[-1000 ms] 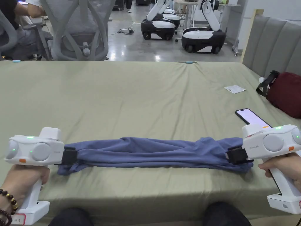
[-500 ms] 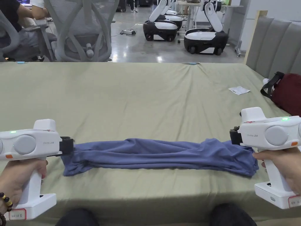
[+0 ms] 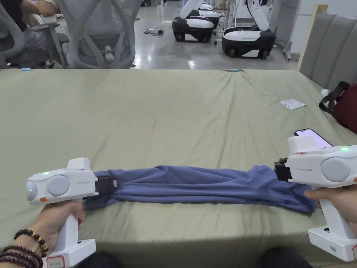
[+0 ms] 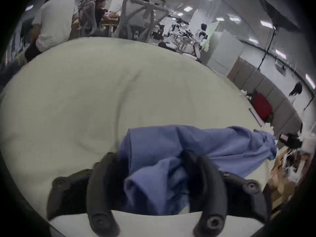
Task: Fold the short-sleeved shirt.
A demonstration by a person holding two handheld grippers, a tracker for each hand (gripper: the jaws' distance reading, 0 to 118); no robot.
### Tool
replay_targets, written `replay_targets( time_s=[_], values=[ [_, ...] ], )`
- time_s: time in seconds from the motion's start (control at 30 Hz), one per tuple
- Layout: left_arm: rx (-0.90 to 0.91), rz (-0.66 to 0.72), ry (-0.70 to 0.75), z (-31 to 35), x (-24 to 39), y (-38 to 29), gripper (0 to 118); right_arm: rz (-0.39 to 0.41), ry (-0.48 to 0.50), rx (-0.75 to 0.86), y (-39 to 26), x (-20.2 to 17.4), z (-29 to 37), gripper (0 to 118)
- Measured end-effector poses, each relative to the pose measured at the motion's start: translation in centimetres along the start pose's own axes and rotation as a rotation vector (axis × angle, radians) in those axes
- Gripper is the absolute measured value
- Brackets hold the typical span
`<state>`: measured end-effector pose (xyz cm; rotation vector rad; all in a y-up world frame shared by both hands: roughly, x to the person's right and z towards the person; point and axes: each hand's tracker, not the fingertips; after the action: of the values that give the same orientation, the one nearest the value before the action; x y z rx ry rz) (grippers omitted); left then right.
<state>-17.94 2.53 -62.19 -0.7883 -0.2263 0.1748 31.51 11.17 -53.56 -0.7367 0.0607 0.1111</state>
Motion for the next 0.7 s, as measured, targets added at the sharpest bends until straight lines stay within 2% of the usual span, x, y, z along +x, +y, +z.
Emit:
replay_targets(
  time_s=[0.03, 0.07, 0.13, 0.3, 0.4, 0.53, 0.63, 0.7],
  values=[
    [-0.004, -0.051, -0.007, 0.2, 0.3, 0.1, 15, -0.003, 0.000, -0.003, -0.1, -0.1, -0.1, 0],
    [0.009, -0.077, -0.039, 0.5, 0.7, 0.2, 15, -0.005, -0.002, -0.006, -0.1, -0.3, -0.2, 0],
    [0.011, -0.122, -0.014, 0.9, 1.1, 0.3, 15, -0.007, -0.005, -0.016, 0.1, 0.0, -0.9, 0],
    [0.077, 0.003, -0.101, 2.3, -2.3, 0.9, 12, -0.012, -0.002, -0.023, 0.2, -0.8, -0.9, 0],
    [0.084, 0.008, 0.006, 3.8, -5.4, 1.6, 12, -0.007, -0.003, -0.022, 0.5, -1.1, -0.7, 0],
    [0.082, 0.103, 0.178, 6.5, -11.3, 2.4, 12, -0.006, -0.003, -0.017, 0.8, -1.2, -0.7, 0],
    [0.092, 0.113, 0.166, 7.9, -12.8, 2.8, 12, -0.003, 0.009, -0.016, 0.8, -1.7, -0.9, 0],
    [0.111, 0.121, 0.093, 8.7, -11.7, 3.2, 12, -0.006, 0.019, -0.017, 0.7, -2.0, -1.2, 0]
  ],
)
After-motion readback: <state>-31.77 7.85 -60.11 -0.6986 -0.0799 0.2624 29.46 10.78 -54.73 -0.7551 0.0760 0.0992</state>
